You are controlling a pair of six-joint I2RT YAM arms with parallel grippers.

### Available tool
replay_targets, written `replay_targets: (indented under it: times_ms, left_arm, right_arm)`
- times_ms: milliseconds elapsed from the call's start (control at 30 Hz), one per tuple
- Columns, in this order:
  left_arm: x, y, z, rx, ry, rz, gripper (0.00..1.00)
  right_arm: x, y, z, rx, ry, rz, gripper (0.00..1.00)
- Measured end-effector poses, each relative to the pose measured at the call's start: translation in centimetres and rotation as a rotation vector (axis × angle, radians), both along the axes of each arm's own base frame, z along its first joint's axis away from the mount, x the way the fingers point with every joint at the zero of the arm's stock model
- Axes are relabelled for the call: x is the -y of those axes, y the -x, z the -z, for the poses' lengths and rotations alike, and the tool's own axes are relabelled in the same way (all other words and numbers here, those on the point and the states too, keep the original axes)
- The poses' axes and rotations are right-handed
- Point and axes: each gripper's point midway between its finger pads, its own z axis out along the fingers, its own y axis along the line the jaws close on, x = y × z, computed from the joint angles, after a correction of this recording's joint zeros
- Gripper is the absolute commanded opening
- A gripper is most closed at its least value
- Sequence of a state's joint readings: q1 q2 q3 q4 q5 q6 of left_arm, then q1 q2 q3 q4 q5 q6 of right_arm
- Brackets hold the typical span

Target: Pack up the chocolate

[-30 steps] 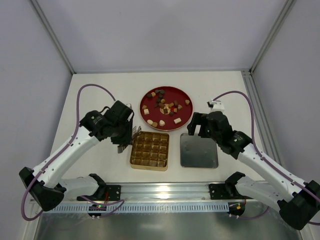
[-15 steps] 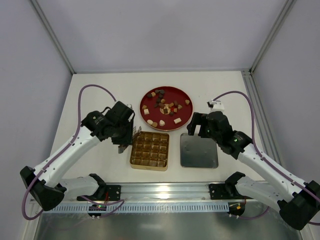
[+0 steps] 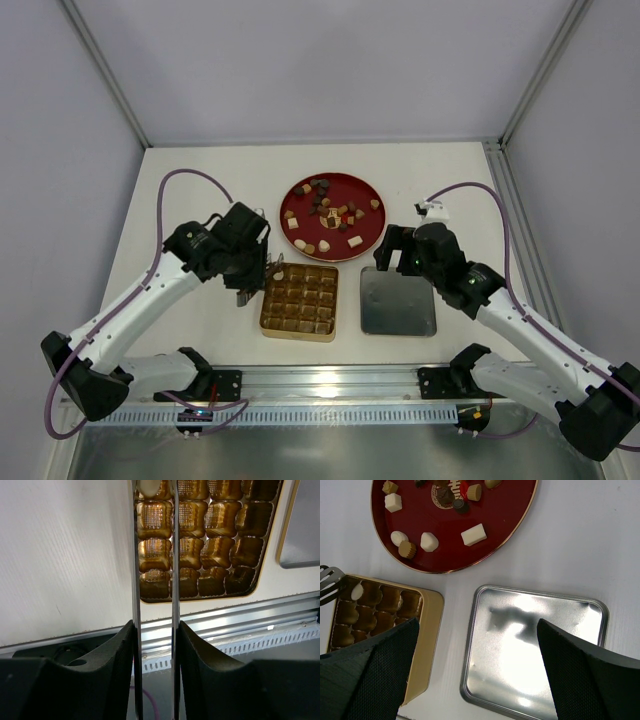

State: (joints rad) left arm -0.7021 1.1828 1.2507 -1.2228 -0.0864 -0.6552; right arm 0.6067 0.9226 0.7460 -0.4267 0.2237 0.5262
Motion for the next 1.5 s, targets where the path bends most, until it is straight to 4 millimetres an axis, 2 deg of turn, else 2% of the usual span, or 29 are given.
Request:
replay_targets:
  times_ms: [367, 500, 700, 800, 1167, 1500]
  left_arm:
    - [0.0, 0.0, -0.1, 0.000, 0.000, 0.000, 0.38]
    - [0.5, -0.6, -1.1, 0.012, 0.008, 0.001, 0.38]
    - [2.2, -3.4, -3.5, 0.065, 0.016, 0.004, 0.39]
    - [3.1, -5.2, -3.7, 0.077, 0.001, 0.008, 0.39]
    - [3.9, -12.0, -0.1, 0.019, -0.082, -0.057, 0.41]
    - [4.9, -14.5, 0.8, 0.026, -0.084, -0.054, 0.41]
  right_arm:
    - [0.0, 0.0, 0.0, 0.000, -0.002, -0.002, 1.00]
    - [0.0, 0.0, 0.0, 0.000, -0.002, -0.002, 1.00]
    - [0.0, 0.0, 0.0, 0.000, -0.001, -0.002, 1.00]
    - [-0.1, 0.0, 0.0, -0.001, -0.002, -0.005, 1.00]
    - [0.1, 0.5, -1.3, 0.033, -0.031, -0.012, 1.00]
    - [0.2, 0.7, -1.6, 0.040, -0.035, -0.012, 1.00]
